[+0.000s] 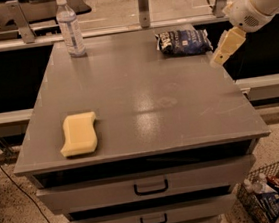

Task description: Move blue chip bag near blue plastic bottle

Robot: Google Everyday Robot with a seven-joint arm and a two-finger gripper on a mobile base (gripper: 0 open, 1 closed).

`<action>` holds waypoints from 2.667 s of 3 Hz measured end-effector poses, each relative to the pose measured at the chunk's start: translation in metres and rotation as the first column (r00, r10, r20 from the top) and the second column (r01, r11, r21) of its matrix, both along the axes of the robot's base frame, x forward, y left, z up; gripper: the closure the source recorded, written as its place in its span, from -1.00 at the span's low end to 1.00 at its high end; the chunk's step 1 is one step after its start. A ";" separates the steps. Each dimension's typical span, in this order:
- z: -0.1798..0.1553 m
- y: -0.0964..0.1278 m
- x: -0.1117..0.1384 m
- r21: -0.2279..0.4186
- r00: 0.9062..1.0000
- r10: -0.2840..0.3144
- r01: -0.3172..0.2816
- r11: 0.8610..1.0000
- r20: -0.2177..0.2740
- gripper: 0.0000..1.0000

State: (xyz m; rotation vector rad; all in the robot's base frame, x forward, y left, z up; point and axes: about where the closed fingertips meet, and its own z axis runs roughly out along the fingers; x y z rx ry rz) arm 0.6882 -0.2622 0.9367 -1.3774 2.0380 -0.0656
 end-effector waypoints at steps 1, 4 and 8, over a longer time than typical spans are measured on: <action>-0.013 0.001 0.017 0.048 0.999 -0.037 0.036 0.998 0.019 -1.00; -0.046 -0.003 0.146 0.366 0.942 -0.286 0.207 0.907 0.176 -1.00; -0.076 0.008 0.162 0.524 0.951 -0.308 0.255 0.813 0.014 0.26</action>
Offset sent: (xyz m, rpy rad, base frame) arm 0.1271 -0.0055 -0.0476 0.2899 -0.2179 -0.2267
